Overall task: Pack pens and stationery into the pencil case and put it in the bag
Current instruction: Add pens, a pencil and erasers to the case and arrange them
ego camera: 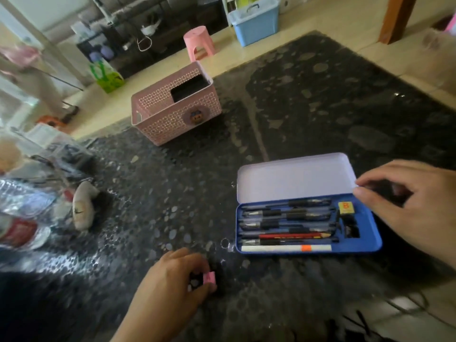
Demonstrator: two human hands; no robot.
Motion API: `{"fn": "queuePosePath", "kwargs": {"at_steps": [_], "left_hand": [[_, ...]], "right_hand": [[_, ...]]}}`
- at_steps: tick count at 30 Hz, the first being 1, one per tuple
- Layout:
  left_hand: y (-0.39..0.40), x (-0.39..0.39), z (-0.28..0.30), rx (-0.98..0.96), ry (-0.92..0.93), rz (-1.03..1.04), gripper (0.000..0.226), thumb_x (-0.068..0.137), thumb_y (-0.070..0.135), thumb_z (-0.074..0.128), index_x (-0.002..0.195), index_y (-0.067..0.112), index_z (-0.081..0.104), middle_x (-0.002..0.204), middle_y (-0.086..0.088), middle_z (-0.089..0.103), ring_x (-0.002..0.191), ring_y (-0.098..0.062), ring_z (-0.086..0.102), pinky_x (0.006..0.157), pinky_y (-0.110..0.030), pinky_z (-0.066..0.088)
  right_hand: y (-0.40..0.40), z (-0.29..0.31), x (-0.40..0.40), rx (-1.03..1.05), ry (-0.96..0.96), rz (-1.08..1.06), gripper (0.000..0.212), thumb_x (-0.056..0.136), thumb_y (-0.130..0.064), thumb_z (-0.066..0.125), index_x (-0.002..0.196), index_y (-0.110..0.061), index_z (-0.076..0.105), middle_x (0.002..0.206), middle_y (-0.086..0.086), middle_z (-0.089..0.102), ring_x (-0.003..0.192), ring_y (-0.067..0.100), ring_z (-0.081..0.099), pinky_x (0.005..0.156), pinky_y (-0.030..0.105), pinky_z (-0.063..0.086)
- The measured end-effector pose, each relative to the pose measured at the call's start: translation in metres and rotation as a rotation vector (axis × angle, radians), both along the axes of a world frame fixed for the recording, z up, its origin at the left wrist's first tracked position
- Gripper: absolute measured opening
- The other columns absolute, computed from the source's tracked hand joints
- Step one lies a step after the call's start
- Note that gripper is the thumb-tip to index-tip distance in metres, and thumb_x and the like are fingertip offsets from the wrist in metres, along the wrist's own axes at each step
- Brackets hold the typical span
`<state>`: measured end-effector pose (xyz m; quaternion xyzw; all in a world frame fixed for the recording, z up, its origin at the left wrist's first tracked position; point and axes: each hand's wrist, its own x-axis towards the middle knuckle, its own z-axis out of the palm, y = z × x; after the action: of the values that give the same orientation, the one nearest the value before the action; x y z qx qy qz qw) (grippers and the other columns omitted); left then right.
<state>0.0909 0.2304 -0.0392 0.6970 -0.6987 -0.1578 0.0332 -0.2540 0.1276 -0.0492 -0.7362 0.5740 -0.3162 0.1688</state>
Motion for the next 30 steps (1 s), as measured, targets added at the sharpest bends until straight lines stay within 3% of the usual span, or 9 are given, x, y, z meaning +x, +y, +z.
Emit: {"fn": "queuePosePath", "kwargs": {"at_steps": [2,4,7,9,11,16,20,24,30], "left_hand": [[-0.007,-0.021,0.011,-0.242,0.05,-0.036,0.018,0.066,0.049,0.064,0.072,0.032,0.064,0.077,0.02,0.06,0.074,-0.005,0.061,0.07,-0.026,0.05],[-0.02,-0.058,0.024,-0.442,0.151,-0.107,0.012,0.072,0.04,0.07,0.077,0.03,0.067,0.092,0.017,0.062,0.085,-0.008,0.061,0.077,-0.024,0.048],[-0.039,-0.121,0.034,-0.588,0.204,-0.268,0.011,0.077,0.035,0.075,0.081,0.025,0.07,0.109,0.007,0.062,0.105,-0.018,0.056,0.088,-0.035,0.045],[-0.05,-0.149,0.03,-0.649,0.206,-0.349,0.012,0.078,0.035,0.074,0.084,0.025,0.072,0.113,0.003,0.063,0.111,-0.022,0.054,0.09,-0.036,0.041],[-0.059,-0.163,0.023,-0.681,0.237,-0.386,0.015,0.078,0.034,0.074,0.089,0.025,0.074,0.112,0.002,0.064,0.11,-0.023,0.054,0.088,-0.037,0.041],[-0.067,-0.154,0.007,-0.627,0.28,-0.337,0.029,0.075,0.042,0.075,0.098,0.026,0.069,0.117,0.004,0.061,0.111,-0.018,0.052,0.094,-0.034,0.038],[-0.083,-0.112,0.0,-0.576,0.224,-0.026,0.037,0.083,0.046,0.063,0.111,0.021,0.063,0.123,0.0,0.057,0.118,-0.022,0.048,0.101,-0.034,0.034],[-0.096,-0.076,-0.011,-0.298,0.319,0.381,0.042,0.088,0.046,0.056,0.125,0.026,0.053,0.132,0.0,0.053,0.128,-0.022,0.04,0.097,-0.036,0.035],[-0.101,-0.075,-0.017,-0.194,0.444,0.414,0.043,0.094,0.04,0.052,0.133,0.024,0.048,0.126,0.003,0.062,0.102,-0.007,0.05,0.084,-0.028,0.037]], "right_hand": [[0.005,0.01,0.002,0.018,-0.12,0.069,0.009,0.078,-0.041,0.07,0.081,-0.032,0.068,0.076,-0.013,0.065,0.072,0.006,0.058,0.062,0.016,0.042],[0.008,0.023,0.004,0.156,-0.339,0.212,0.025,0.073,-0.058,0.064,0.082,-0.036,0.071,0.08,-0.013,0.07,0.07,0.008,0.063,0.058,0.016,0.047],[0.007,0.031,0.003,0.37,-0.411,0.352,0.05,0.06,-0.081,0.056,0.085,-0.041,0.071,0.082,-0.011,0.073,0.066,0.015,0.067,0.058,0.033,0.056],[0.006,0.032,0.003,0.448,-0.353,0.396,0.05,0.058,-0.079,0.059,0.085,-0.04,0.072,0.08,-0.011,0.073,0.062,0.014,0.063,0.057,0.034,0.054],[0.005,0.032,0.003,0.495,-0.327,0.389,0.034,0.065,-0.065,0.066,0.084,-0.037,0.072,0.08,-0.011,0.073,0.065,0.012,0.064,0.064,0.037,0.055],[0.001,0.029,-0.007,0.546,-0.303,0.263,0.004,0.074,-0.034,0.074,0.077,-0.033,0.074,0.077,-0.014,0.073,0.071,0.0,0.067,0.063,0.017,0.05],[0.003,0.014,-0.007,0.49,-0.179,0.094,0.008,0.076,-0.027,0.076,0.079,-0.034,0.072,0.075,-0.02,0.071,0.061,-0.006,0.063,0.058,0.015,0.045],[0.005,0.01,0.0,0.451,0.071,0.059,0.01,0.071,-0.039,0.078,0.072,-0.033,0.071,0.066,-0.018,0.07,0.06,-0.004,0.062,0.058,0.022,0.048],[0.007,0.011,0.01,0.355,0.251,0.028,0.014,0.07,-0.049,0.075,0.073,-0.035,0.071,0.083,-0.019,0.056,0.077,0.002,0.055,0.066,0.028,0.049]]}}
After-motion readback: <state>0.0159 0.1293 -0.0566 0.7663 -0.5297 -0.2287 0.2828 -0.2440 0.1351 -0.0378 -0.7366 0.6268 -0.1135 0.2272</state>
